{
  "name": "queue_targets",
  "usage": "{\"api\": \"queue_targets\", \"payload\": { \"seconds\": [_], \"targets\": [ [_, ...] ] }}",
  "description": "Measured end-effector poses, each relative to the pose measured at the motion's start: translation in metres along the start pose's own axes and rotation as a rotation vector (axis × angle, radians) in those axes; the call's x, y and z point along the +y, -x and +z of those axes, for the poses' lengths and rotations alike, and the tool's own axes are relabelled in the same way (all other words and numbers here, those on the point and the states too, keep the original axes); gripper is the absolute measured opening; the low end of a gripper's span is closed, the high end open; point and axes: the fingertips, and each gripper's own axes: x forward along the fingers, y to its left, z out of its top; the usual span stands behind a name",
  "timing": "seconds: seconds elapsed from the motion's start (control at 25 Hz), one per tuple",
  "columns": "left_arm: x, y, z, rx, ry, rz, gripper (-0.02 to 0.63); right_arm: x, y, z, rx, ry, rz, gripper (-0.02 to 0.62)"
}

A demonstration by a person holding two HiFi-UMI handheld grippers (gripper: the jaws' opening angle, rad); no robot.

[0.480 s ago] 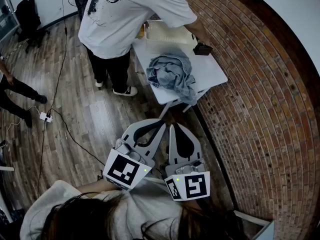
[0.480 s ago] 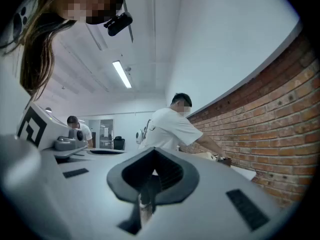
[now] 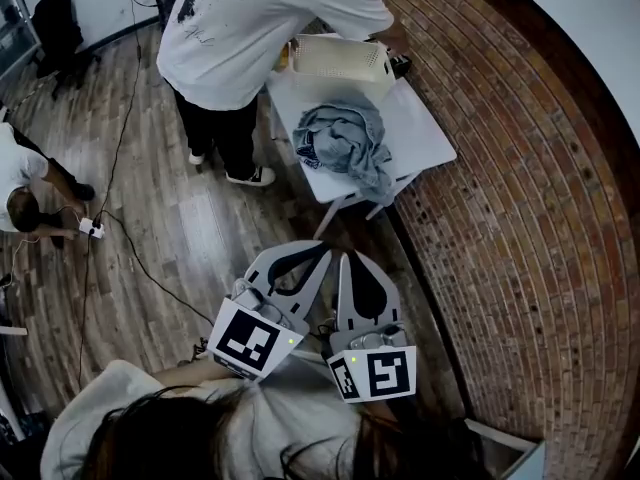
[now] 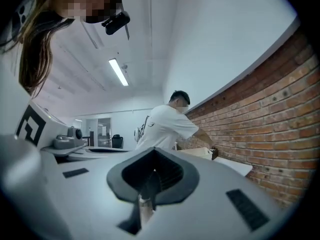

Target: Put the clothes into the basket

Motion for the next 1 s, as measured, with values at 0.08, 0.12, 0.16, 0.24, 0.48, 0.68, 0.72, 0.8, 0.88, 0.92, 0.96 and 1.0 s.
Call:
{"api": "queue_targets", "payload": {
  "seconds": [0.08,0.12,0.16,0.24,0.48,0.68,0.72,0.8,0.88,0.92,0.96,1.0],
  "targets": [
    [-0.001,-0.001,0.001,-0.002,-0.004,0.006,0.008,-0.002,0.001,0.0,-0.003,-0.002,0.006,0.006],
    [-0.001,-0.002,0.001,-0.002,-0.005,0.009,0.008,-0.003,0.002,-0.001,-0.004,-0.008,0.008,0.006],
    [-0.002,-0.002,0.001,-0.002,-0.005,0.012,0.008,-0.004,0.003,-0.002,-0.004,-0.015,0.01,0.006],
    [-0.004,-0.003,0.0,-0.002,-0.005,0.017,0.008,-0.007,0.004,-0.003,-0.005,-0.028,0.008,0.006],
    [-0.008,-0.008,0.004,-0.003,0.006,0.042,0.008,-0.021,0.012,-0.003,-0.009,-0.03,-0.004,0.006],
    [-0.017,-0.013,-0.002,-0.002,0.011,0.068,0.008,-0.031,0.021,-0.011,0.007,-0.039,0.011,0.006],
    [-0.018,-0.013,-0.003,-0.002,0.013,0.073,0.008,-0.033,0.022,-0.011,0.007,-0.039,0.015,0.006],
    [-0.021,-0.014,-0.005,-0.002,0.017,0.084,0.008,-0.036,0.025,-0.012,0.006,-0.04,0.023,0.006],
    [-0.024,-0.015,-0.006,0.0,0.018,0.097,0.008,-0.039,0.027,-0.012,0.002,-0.043,0.031,0.006],
    [-0.025,-0.015,-0.007,0.001,0.019,0.103,0.008,-0.04,0.028,-0.012,0.001,-0.046,0.035,0.006],
    [-0.027,-0.015,-0.008,0.003,0.02,0.109,0.008,-0.042,0.029,-0.013,0.001,-0.049,0.038,0.006],
    [-0.028,-0.014,-0.009,0.005,0.02,0.115,0.008,-0.042,0.031,-0.013,0.001,-0.051,0.04,0.006]
  ]
}}
